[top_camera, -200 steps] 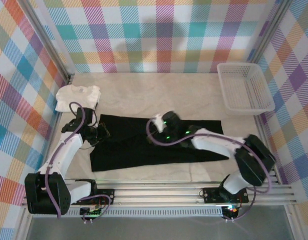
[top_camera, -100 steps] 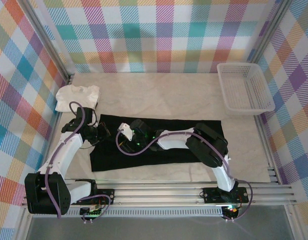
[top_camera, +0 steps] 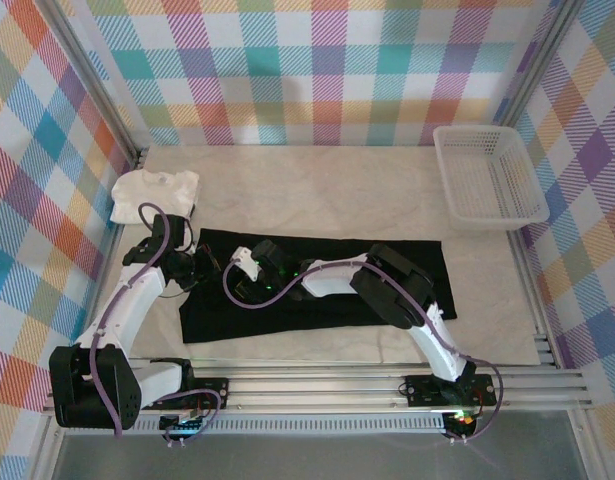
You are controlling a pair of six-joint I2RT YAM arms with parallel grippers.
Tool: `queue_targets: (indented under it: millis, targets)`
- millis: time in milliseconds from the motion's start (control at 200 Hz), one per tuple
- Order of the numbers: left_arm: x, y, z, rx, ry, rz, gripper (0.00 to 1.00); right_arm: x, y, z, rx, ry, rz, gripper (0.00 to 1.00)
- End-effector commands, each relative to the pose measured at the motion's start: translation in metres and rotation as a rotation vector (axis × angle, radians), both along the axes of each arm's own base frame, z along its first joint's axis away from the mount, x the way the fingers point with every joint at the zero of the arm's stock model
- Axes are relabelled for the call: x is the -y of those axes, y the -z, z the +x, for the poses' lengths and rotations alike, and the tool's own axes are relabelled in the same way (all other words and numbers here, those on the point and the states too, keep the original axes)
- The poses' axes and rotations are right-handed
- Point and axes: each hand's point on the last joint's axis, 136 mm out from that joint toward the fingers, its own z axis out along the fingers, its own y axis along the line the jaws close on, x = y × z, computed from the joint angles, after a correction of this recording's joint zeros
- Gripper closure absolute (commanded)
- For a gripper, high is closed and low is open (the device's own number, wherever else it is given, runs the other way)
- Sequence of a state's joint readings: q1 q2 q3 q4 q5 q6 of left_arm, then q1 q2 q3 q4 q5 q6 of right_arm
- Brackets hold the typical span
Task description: Fold the inside-out t-shirt
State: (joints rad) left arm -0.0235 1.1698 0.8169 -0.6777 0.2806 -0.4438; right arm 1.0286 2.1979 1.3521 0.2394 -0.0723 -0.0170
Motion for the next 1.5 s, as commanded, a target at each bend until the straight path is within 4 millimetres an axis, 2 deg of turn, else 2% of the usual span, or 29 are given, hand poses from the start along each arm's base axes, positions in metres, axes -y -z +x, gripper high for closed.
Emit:
queue_targets:
  millis: [0, 325, 535, 735, 1115, 1260, 1380, 1445, 1495]
  targets:
    - [0.001, -0.006, 0.003, 0.018, 0.018, -0.008, 1.00, -0.003, 0.003, -0.003, -0.001, -0.012, -0.012, 0.78]
    - [0.000, -0.005, 0.003, 0.016, 0.015, -0.003, 1.00, -0.006, -0.047, -0.005, -0.017, -0.012, 0.093, 0.99]
    - [-0.001, -0.005, 0.002, 0.013, 0.013, 0.001, 1.00, 0.005, -0.066, -0.018, -0.062, -0.029, 0.134, 1.00]
    - [-0.004, -0.003, -0.004, 0.007, -0.003, 0.014, 1.00, 0.024, -0.070, -0.036, -0.100, -0.059, 0.123, 1.00]
    - [-0.011, 0.028, -0.036, -0.074, -0.110, 0.010, 0.98, 0.048, -0.066, -0.070, -0.172, -0.146, 0.107, 0.98]
    - [-0.012, 0.039, -0.044, -0.078, -0.161, -0.005, 0.90, 0.061, -0.059, -0.079, -0.194, -0.161, 0.083, 0.96]
    - [-0.021, 0.041, -0.048, -0.063, -0.199, 0.029, 0.67, 0.074, -0.046, -0.084, -0.225, -0.168, 0.040, 0.92]
    - [-0.030, 0.036, -0.046, -0.038, -0.223, 0.075, 0.56, 0.079, -0.040, -0.088, -0.240, -0.182, 0.018, 0.88]
    - [-0.038, 0.028, -0.041, -0.005, -0.237, 0.116, 0.51, 0.082, -0.039, -0.089, -0.247, -0.189, 0.011, 0.81]
